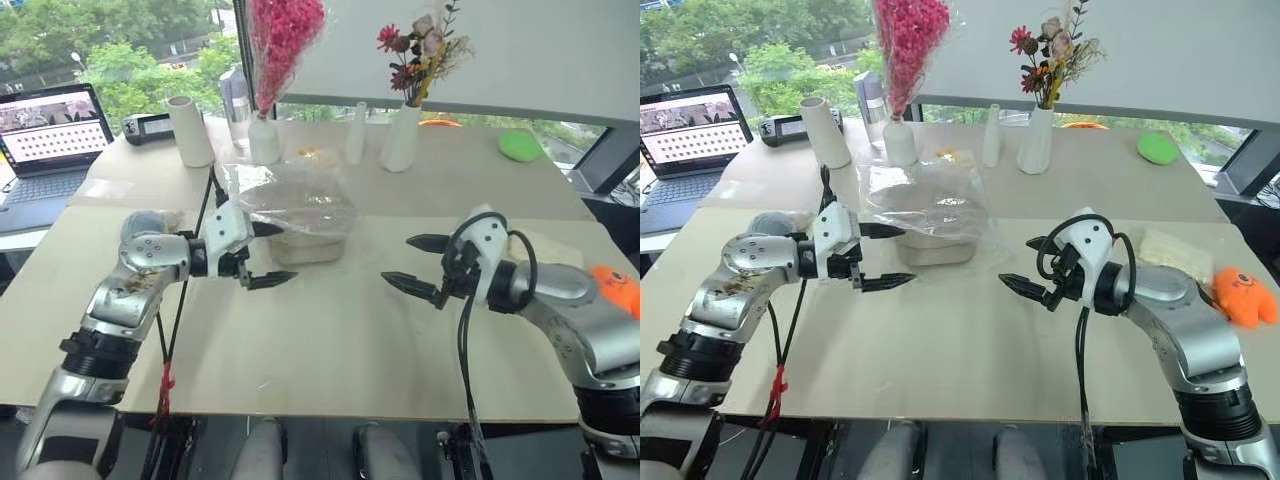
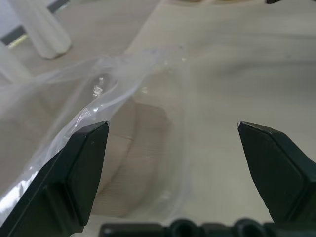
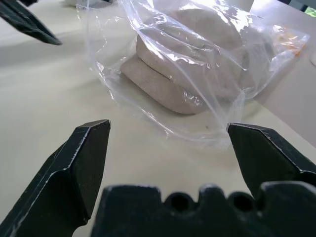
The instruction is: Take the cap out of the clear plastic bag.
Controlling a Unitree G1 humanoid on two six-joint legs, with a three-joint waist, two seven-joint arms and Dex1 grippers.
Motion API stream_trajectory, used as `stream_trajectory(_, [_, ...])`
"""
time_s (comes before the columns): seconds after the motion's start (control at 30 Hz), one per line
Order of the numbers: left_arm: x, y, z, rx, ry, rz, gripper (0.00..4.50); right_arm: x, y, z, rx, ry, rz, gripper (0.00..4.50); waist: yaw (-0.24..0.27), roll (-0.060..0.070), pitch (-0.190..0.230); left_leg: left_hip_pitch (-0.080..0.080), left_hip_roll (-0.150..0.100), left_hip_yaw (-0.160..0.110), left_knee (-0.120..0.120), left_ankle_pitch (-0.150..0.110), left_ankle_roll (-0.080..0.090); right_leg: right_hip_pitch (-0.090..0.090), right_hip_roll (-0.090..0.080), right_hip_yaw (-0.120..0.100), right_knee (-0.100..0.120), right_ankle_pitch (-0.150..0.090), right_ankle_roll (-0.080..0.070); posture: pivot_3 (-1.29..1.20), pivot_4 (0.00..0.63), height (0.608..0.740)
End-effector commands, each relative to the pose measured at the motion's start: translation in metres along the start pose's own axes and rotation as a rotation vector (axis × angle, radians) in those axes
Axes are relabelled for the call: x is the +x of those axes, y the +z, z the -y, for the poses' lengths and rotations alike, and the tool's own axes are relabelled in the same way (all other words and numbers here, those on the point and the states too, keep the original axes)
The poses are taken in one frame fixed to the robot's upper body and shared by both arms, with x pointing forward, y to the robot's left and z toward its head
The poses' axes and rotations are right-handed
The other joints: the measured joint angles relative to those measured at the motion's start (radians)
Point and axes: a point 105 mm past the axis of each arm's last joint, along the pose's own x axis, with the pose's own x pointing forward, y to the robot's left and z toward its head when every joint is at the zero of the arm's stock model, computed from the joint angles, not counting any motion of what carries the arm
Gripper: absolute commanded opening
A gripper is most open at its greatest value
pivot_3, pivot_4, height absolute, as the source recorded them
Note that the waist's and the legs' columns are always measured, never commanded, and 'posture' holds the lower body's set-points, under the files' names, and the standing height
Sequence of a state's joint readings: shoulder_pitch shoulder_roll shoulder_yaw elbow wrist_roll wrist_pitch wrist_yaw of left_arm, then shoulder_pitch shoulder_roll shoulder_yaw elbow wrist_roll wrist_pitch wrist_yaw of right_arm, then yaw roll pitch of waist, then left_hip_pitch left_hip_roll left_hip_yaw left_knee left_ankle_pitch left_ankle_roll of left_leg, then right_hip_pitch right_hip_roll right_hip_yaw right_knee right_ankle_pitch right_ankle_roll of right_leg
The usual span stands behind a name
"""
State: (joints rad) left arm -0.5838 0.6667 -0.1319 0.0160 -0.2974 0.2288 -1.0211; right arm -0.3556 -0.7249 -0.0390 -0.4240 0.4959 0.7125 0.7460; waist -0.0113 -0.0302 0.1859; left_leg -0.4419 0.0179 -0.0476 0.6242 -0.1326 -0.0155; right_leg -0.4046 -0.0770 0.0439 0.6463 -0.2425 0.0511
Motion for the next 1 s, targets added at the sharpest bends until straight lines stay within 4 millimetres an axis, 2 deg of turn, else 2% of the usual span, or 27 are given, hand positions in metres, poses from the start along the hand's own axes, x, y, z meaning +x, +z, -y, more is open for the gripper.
stream_trajectory(0.03, [0.008,0.039,0.014,0.036,-0.087,0.143,4.47,0.001,0.001,-0.027,0.008,0.109,-0.004,4.5,-0.001,0.0,0.0,0.0,0.0,0.0,0.0,0.0,0.0,0.0,0.0,0.0,0.0,0.001,-0.001,0.0,0.15,0.74])
stream_trajectory(0.1, [0.009,0.055,0.022,-0.026,-0.146,0.212,4.47,0.001,-0.004,-0.033,0.015,0.133,-0.024,4.5,-0.002,0.0,0.0,-0.002,0.0,0.0,0.0,0.0,0.0,-0.001,0.0,0.0,0.0,0.001,-0.002,0.0,0.15,0.74])
stream_trajectory(0.23, [0.002,0.074,0.033,-0.175,-0.275,0.278,4.47,0.004,-0.007,-0.028,0.012,0.089,-0.024,4.5,-0.006,0.0,0.0,0.0,0.0,0.0,0.002,0.0,0.0,0.0,0.0,0.0,0.001,-0.002,0.004,0.0,0.15,0.74])
stream_trajectory(0.37, [0.005,0.08,0.019,-0.123,-0.205,0.275,4.47,0.004,-0.007,-0.025,0.005,0.079,-0.022,4.5,-0.006,0.0,0.0,0.002,0.001,0.0,0.002,0.0,0.0,0.002,0.001,0.0,0.001,-0.002,0.004,0.0,0.15,0.74])
stream_trajectory(0.43, [0.009,0.068,-0.007,-0.013,-0.049,0.194,4.47,0.005,-0.003,-0.021,0.002,0.052,-0.004,4.5,-0.005,0.0,0.0,0.002,0.001,0.0,0.002,0.0,0.0,0.002,0.001,0.0,0.001,-0.002,0.004,0.0,0.15,0.74])
stream_trajectory(0.53, [0.01,0.055,-0.023,0.14,0.032,0.102,4.47,0.005,0.001,-0.017,-0.005,0.041,0.006,4.5,-0.004,0.0,0.0,0.002,0.0,0.0,0.001,0.0,0.0,0.001,0.001,0.0,0.0,-0.002,0.004,0.0,0.15,0.74])
stream_trajectory(0.6, [0.011,0.046,-0.025,0.243,0.028,0.032,4.47,0.003,0.004,-0.015,-0.014,0.039,0.01,4.5,-0.004,0.0,0.0,0.002,0.0,0.0,0.0,0.0,0.0,0.001,0.0,0.0,0.0,-0.002,0.003,0.0,0.15,0.74])
stream_trajectory(0.8, [0.019,0.016,-0.007,0.38,-0.052,-0.096,4.47,0.002,0.006,-0.009,-0.026,0.019,0.006,4.5,-0.002,0.0,0.0,0.0,0.0,0.0,0.0,0.0,0.0,0.0,0.0,0.0,-0.001,-0.002,0.003,0.0,0.15,0.74])
stream_trajectory(1.0, [0.021,0.004,-0.026,0.493,0.063,-0.169,4.47,0.003,0.006,-0.01,-0.024,0.016,0.011,4.5,-0.001,0.0,0.0,0.0,0.0,0.0,0.0,0.0,0.0,0.0,0.0,0.0,-0.001,-0.002,0.003,0.0,0.15,0.74])
